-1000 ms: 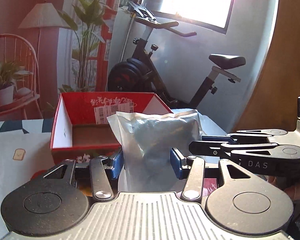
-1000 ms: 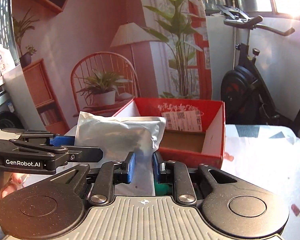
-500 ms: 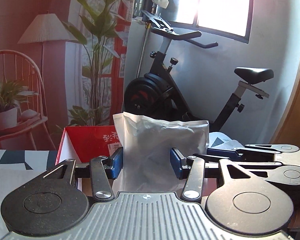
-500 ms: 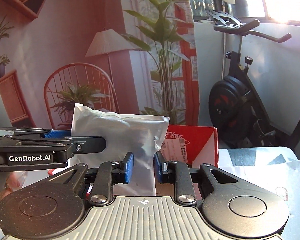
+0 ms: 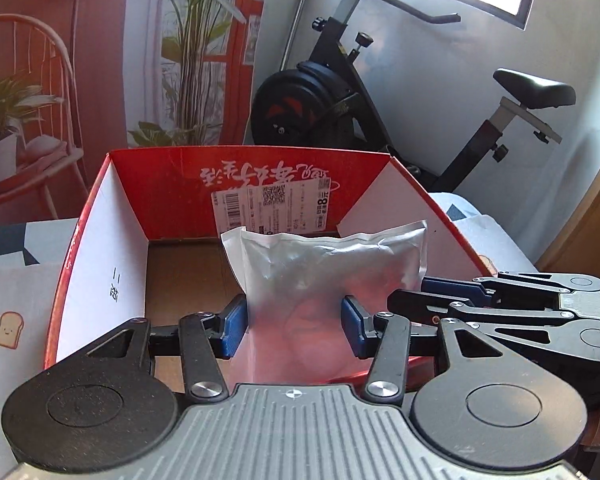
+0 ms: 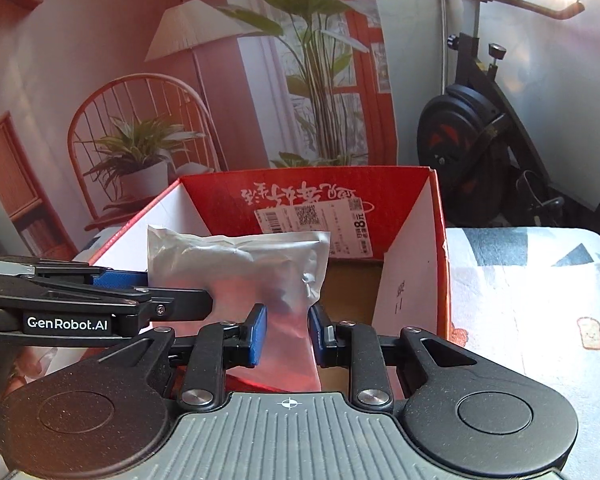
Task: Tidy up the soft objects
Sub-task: 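Lower the white bag into the red box and open both grippers, then lower both grippers onto the pink knitted cloth and grasp it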
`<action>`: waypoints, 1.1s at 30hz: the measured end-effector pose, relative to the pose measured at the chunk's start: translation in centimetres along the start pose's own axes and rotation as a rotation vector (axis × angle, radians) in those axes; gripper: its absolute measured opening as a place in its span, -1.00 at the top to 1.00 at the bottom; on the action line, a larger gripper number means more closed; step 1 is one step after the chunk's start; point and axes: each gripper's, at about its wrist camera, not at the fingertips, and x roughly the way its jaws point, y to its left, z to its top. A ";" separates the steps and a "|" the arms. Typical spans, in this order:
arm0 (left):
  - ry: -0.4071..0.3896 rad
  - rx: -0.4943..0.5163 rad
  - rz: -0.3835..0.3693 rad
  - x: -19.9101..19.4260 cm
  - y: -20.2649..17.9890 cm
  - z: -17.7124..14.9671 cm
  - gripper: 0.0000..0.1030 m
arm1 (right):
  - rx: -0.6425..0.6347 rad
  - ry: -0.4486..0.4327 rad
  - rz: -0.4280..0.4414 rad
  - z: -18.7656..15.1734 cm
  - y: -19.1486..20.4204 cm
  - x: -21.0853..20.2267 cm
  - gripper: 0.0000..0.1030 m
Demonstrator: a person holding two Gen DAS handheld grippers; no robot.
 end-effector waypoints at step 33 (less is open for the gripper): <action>-0.009 -0.071 0.098 -10.8 2.9 -8.3 -0.38 | 0.096 -0.069 -0.023 -10.3 4.3 -11.3 -0.50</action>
